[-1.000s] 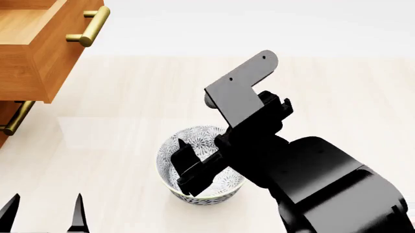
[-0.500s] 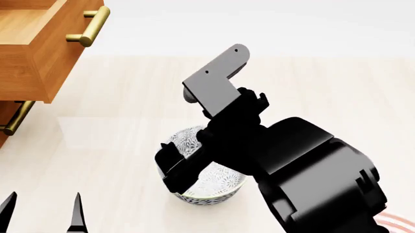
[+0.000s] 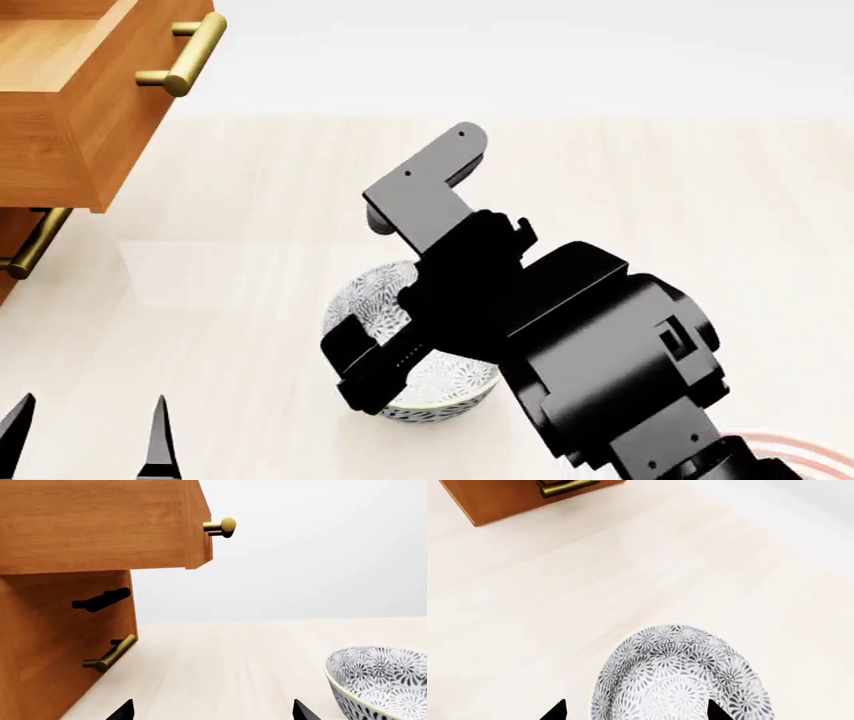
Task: Put the bowl on the plate.
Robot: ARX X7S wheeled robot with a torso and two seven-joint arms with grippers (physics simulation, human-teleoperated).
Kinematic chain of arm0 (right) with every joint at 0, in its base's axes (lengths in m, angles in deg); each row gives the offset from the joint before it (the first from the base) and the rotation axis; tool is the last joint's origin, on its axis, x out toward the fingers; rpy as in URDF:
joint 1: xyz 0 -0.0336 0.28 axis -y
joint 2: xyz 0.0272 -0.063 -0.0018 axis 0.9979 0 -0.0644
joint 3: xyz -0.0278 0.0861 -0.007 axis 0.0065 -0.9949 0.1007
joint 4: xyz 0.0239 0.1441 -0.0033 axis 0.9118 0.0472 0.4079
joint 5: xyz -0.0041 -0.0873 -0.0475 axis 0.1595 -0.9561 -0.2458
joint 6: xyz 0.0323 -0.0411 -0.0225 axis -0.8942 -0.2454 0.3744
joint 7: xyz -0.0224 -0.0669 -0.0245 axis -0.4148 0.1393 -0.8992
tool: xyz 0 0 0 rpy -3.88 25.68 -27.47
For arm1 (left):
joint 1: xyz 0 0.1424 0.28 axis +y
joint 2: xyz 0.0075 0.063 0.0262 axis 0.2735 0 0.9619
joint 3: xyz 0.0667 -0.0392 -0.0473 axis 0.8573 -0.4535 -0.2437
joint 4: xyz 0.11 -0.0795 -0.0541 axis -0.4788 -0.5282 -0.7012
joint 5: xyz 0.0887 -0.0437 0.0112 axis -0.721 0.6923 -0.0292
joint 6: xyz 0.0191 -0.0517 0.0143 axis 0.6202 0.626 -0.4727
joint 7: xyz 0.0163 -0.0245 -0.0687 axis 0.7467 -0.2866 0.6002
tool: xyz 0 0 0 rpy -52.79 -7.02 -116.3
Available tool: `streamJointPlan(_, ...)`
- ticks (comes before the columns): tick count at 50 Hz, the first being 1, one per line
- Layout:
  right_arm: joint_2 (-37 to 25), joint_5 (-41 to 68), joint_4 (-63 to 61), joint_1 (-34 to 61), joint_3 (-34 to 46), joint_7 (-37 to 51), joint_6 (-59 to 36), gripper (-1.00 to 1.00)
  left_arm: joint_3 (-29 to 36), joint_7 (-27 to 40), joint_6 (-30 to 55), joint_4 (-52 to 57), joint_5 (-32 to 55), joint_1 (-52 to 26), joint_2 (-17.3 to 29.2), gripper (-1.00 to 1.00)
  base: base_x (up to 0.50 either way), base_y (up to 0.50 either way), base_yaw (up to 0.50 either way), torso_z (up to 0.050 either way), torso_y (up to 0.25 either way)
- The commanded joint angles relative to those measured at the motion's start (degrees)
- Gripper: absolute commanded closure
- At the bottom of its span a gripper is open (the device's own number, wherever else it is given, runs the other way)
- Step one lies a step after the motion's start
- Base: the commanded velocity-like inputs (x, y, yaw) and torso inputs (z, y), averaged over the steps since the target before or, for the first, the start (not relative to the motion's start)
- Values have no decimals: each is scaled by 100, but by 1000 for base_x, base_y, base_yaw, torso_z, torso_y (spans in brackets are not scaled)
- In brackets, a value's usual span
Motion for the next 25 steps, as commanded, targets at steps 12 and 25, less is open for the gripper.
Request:
streamJointPlan(12, 515, -345, 1509, 483, 548, -406, 482, -100, 46, 51, 0, 26, 30, 0, 33, -100, 0, 0, 0, 0, 0)
streamJointPlan(25, 881, -536, 2320, 548, 867, -588, 898, -100, 82, 84, 30, 60, 40, -9, 52, -100, 0, 0, 0, 0, 0)
